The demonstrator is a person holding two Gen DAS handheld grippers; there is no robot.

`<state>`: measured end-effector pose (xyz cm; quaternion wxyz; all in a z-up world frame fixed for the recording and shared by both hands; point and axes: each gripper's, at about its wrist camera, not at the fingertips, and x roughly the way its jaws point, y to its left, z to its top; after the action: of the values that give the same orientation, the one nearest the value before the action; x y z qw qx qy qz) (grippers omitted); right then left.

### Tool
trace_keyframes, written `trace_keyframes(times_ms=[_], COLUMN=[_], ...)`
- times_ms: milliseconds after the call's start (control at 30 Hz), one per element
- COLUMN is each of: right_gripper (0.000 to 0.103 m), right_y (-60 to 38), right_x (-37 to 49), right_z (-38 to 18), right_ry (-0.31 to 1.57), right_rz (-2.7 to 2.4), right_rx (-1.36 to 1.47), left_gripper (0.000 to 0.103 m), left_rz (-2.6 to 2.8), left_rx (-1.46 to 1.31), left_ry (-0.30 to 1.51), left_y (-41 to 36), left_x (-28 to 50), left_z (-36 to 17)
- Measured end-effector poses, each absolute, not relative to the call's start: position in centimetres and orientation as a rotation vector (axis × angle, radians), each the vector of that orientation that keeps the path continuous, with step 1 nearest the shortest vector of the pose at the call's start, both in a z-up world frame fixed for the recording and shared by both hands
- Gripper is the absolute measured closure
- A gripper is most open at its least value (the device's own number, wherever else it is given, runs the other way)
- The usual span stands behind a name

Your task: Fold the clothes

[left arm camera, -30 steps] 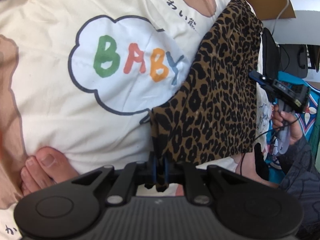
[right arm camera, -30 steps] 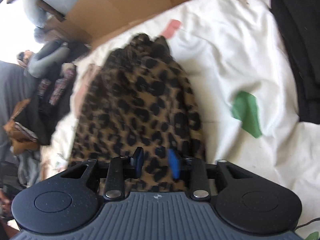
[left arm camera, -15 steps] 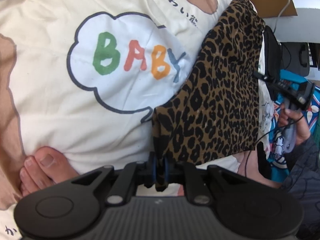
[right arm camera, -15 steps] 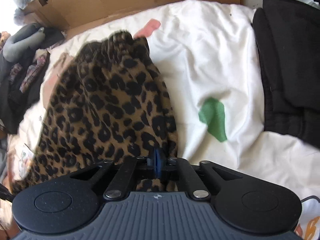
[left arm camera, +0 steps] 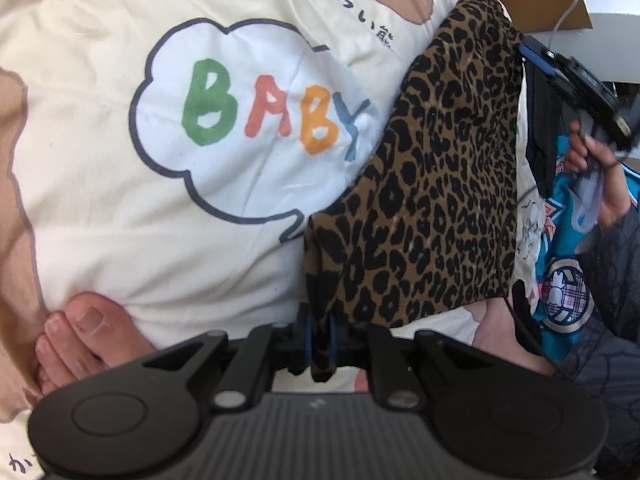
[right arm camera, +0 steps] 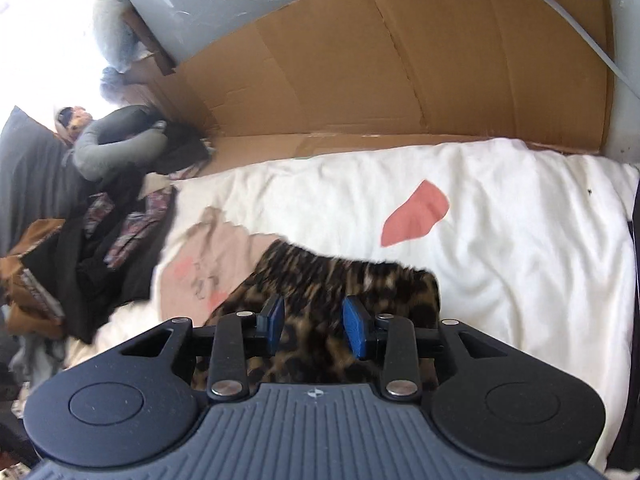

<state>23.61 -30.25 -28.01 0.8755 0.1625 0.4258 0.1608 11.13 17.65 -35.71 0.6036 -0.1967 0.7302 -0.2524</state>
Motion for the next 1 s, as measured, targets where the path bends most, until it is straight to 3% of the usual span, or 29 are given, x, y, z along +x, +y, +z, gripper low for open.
trace_keyframes(times_ms=[233,433,733,800,1000], right_gripper=[0.071,0.082,0.078,0.069,0.068], right_y=[-31.4,-32.5,-28.5,-26.8,-22.8], right_x=[24.6,25.2,24.1,24.3,25.3], right_z=[-30.6,-31.7,-27.1,-26.6,-28.2], right_ry=[0.94,0.969,0.874,0.861,0.887], right_rz=[0.204,0.122,0.285,0.353,0.428], right_rx=[0.326,0.304,0.272,0.27,0.2], left_gripper=[0.094,0.093,0.094,0.094,0.094], left_rz=[-0.591,-0.608,-0.604,-0.607,-0.613], left_rx=[-0.459,-0.455,-0.449,-0.448,-0.458], left_ry=[1.692,1.684,1.696,1.695,1.692], left_y=[17.7,17.6,17.7,17.6,17.8], left_x=[11.2,11.0,11.0,11.0,11.0], left_z=[-35.8,-35.5,-35.8,-35.7,-35.7])
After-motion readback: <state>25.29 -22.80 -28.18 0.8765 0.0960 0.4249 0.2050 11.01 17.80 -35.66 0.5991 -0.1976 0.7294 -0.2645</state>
